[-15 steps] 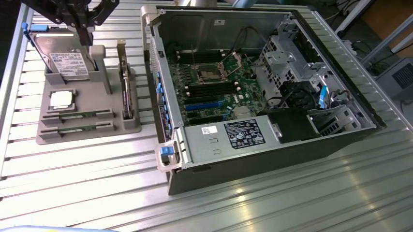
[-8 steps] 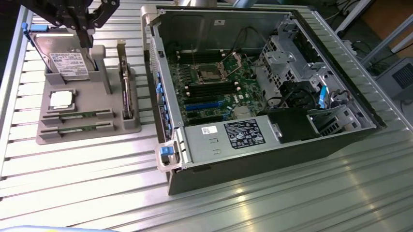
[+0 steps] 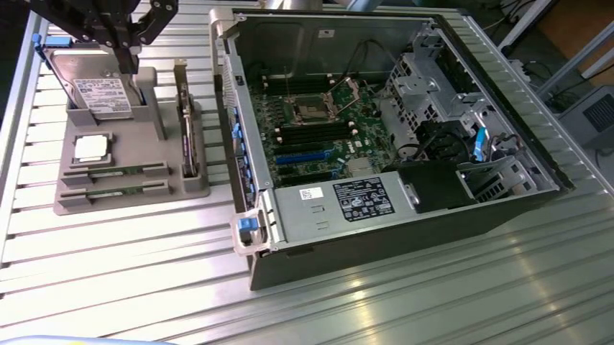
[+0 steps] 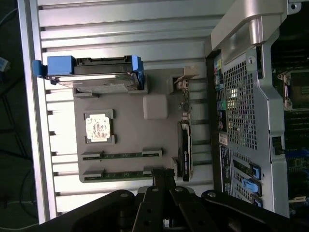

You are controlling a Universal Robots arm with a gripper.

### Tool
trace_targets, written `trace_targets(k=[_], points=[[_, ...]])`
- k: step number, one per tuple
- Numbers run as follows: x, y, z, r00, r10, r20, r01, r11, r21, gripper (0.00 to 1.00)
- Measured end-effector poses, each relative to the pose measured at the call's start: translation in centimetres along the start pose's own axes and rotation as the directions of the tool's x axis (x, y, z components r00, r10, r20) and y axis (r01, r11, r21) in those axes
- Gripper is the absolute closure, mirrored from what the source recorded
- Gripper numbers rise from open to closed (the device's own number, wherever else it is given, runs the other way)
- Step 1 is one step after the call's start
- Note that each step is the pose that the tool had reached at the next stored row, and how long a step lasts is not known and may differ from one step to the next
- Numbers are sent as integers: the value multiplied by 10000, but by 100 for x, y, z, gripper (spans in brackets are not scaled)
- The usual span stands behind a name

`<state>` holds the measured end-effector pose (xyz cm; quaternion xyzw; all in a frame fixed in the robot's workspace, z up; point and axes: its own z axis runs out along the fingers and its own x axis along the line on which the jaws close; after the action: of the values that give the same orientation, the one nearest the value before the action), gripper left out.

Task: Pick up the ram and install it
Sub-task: 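Reach for the ram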

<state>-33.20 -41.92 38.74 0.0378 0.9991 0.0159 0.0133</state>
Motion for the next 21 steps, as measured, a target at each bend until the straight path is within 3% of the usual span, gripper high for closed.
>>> trace_targets(k=[12, 21], points=[[-5, -62, 4, 10000, -1, 3, 1, 10000, 30, 90], [-12, -155, 5, 10000, -3, 7, 3, 10000, 100, 90]])
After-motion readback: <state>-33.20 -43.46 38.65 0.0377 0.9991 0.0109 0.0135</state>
